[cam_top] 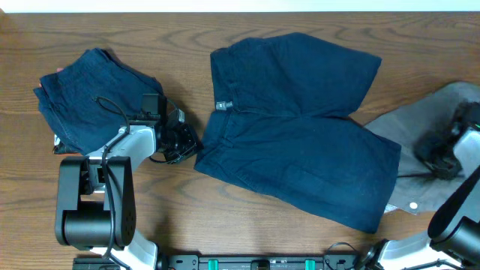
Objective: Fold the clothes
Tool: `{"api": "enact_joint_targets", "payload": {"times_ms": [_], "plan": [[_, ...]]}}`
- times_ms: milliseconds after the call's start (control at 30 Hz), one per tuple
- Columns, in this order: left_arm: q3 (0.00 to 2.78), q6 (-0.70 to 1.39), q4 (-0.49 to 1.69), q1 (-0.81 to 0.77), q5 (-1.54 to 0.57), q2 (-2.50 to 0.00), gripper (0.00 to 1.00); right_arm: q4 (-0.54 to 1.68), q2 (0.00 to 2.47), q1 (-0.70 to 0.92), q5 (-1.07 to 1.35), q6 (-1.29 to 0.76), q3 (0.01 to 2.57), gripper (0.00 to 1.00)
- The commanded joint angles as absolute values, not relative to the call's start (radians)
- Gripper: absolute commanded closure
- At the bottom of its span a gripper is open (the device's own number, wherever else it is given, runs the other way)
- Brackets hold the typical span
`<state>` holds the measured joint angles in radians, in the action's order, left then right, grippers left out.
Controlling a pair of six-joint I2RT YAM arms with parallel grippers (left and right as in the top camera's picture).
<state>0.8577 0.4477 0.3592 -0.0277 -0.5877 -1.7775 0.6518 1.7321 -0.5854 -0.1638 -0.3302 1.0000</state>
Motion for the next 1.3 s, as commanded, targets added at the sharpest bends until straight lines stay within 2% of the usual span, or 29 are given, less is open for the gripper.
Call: {"api": "enact_joint_targets", "payload": {"times_ms": [0,300,367,533,633,733,800,933,1067,1167,1267], "plan": [[0.828,0.449,0.384,-0.018,-0.471,-1.814,0.93,0.625,1.721,-0.665,-0.255,-0.381,0.995,0.64],[0.835,0.449,0.368,-0.018,-0.471,-1.814,0.94,0.569,1.721,-0.815,-0.302,-0.377,1.037,0.67],[0.841,0.449,0.360,-0.018,-0.471,-1.814,0.94,0.573,1.721,-0.825,-0.240,-0.341,1.067,0.61],[0.875,0.449,0.353,-0.018,-0.471,-1.808,0.94,0.603,1.720,-0.784,0.184,-0.118,1.198,0.42],[0.879,0.449,0.353,-0.018,-0.471,-1.800,0.94,0.707,1.720,-0.714,0.308,-0.041,1.268,0.38],[0.879,0.449,0.353,-0.018,-0.470,-1.800,0.94,0.829,1.720,-0.606,0.330,0.019,1.288,0.37],[0.879,0.449,0.352,-0.017,-0.470,-1.800,0.94,0.893,1.721,-0.525,0.329,0.036,1.278,0.39],[0.879,0.449,0.354,-0.009,-0.470,-1.799,0.94,1.017,1.721,-0.367,0.296,0.052,1.239,0.56],[0.879,0.449,0.358,0.025,-0.471,-1.799,0.94,1.095,1.721,-0.265,0.053,-0.171,1.187,0.60],[0.879,0.449,0.371,0.055,-0.471,-1.799,0.94,1.133,1.719,-0.250,0.053,-0.261,1.158,0.74],[0.879,0.448,0.389,0.072,-0.472,-1.799,0.94,1.153,1.700,-0.264,-0.011,-0.379,1.140,0.70]]}}
